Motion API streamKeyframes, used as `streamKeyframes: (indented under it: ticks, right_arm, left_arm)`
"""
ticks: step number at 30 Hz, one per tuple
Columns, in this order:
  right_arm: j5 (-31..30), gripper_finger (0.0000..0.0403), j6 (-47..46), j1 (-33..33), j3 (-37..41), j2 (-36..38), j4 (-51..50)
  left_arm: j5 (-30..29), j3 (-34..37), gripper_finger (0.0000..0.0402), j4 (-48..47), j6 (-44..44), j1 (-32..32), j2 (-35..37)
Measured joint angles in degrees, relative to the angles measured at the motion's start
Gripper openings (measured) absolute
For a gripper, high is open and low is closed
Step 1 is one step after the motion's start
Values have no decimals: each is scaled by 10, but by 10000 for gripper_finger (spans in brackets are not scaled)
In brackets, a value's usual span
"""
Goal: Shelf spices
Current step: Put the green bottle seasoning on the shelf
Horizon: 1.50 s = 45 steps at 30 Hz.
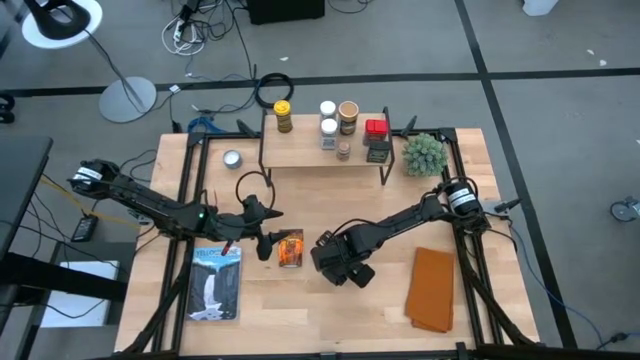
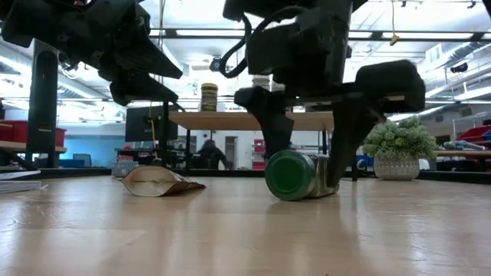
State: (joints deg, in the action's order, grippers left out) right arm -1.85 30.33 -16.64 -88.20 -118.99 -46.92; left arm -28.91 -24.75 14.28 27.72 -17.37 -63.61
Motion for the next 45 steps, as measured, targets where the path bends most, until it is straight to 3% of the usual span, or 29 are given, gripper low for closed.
streamKeyframes:
  ticks: [7,14,25,32,38,42,45]
  right_arm:
    - [20,298,-11,5,18,0,47]
    - [22,189,-38,6,26,0,53]
    - [14,190,-153,19,-21,13,71]
    - [-61,190,-256,14,4,59,145]
    - [-119,190,-347,7,123,119,356]
    - [-221,190,-385,-19,249,174,528]
    - [-306,190,-376,-41,352,204,726]
  left_arm:
    - [0,0,328,0,0,0,0]
    - [0,0,328,-3,0,0,0]
    - [1,0,328,-29,-8,0,0]
    - [9,0,328,-47,-55,0,48]
    - [0,0,328,-101,-74,0,96]
    - [0,0,328,-131,-76,0,117]
    - [0,0,328,-137,-77,0,125]
